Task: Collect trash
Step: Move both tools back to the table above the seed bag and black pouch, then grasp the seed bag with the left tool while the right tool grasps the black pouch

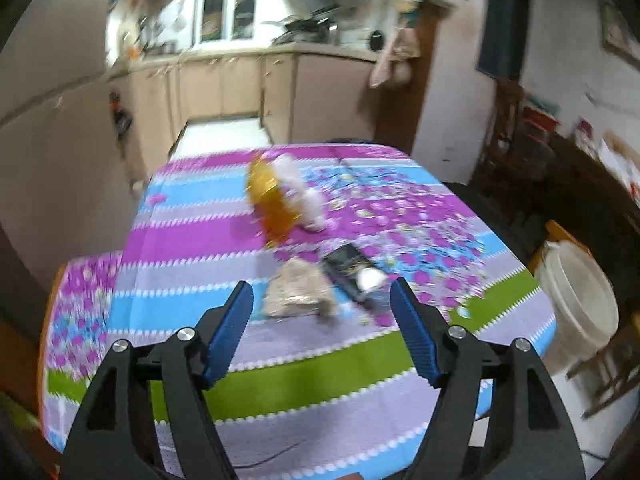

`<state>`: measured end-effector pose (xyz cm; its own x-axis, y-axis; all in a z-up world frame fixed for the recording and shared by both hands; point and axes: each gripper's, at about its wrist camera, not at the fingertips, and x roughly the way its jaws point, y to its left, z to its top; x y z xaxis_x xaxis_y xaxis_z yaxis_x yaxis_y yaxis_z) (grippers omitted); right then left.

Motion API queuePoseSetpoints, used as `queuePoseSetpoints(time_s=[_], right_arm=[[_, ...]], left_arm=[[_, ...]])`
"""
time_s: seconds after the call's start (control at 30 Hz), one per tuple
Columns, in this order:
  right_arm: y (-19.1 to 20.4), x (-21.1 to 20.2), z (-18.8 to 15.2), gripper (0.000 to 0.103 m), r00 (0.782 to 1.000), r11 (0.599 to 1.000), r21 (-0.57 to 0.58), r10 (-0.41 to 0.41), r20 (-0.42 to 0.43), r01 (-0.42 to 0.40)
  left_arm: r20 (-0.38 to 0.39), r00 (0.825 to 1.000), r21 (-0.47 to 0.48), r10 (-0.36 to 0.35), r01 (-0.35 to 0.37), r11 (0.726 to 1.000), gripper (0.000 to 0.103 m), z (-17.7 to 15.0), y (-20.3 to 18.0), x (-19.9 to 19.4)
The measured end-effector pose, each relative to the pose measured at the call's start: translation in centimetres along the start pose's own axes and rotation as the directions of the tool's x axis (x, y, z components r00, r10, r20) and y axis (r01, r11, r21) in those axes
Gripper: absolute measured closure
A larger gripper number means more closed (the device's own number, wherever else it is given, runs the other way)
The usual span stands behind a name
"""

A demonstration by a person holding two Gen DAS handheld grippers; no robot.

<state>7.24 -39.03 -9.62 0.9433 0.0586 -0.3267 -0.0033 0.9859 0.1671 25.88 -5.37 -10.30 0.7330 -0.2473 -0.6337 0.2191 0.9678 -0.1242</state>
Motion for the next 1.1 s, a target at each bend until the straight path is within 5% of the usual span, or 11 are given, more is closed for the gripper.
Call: queuePoseSetpoints(time_s=[0.17, 0.4, 0.97, 1.1], right_arm=[[1.4, 3.4, 0.8, 0.023, 0.994, 0.997, -0.014, 0.073, -0.082, -0.074], [3.8, 8.8, 2.6, 0.023, 0.974, 0.978, -0.069, 0.185, -0.132, -0.195], [4.0, 17.3, 2.8, 0.023, 0.95, 0.967, -0.064, 0.227, -0.213, -0.245], [4.4, 18.2, 2.8, 0.023, 0.946, 0.964, -0.077, 0.231, -0.228, -0.254]], left_arm=[[-0.08, 0.997, -0.027, -0.018, 0.016, 1.0, 0.033, -0.5, 2.0, 2.1], [-0.097, 0.995, -0.012, -0.017, 0.016, 1.0, 0.02, 1.0, 2.4, 3.4], [-0.191, 0.981, 0.025, 0.022, -0.017, 1.0, 0.016, -0.1, 1.5, 10.2], [-0.201, 0.979, 0.022, 0.018, -0.014, 1.0, 0.023, -0.4, 2.2, 10.9]])
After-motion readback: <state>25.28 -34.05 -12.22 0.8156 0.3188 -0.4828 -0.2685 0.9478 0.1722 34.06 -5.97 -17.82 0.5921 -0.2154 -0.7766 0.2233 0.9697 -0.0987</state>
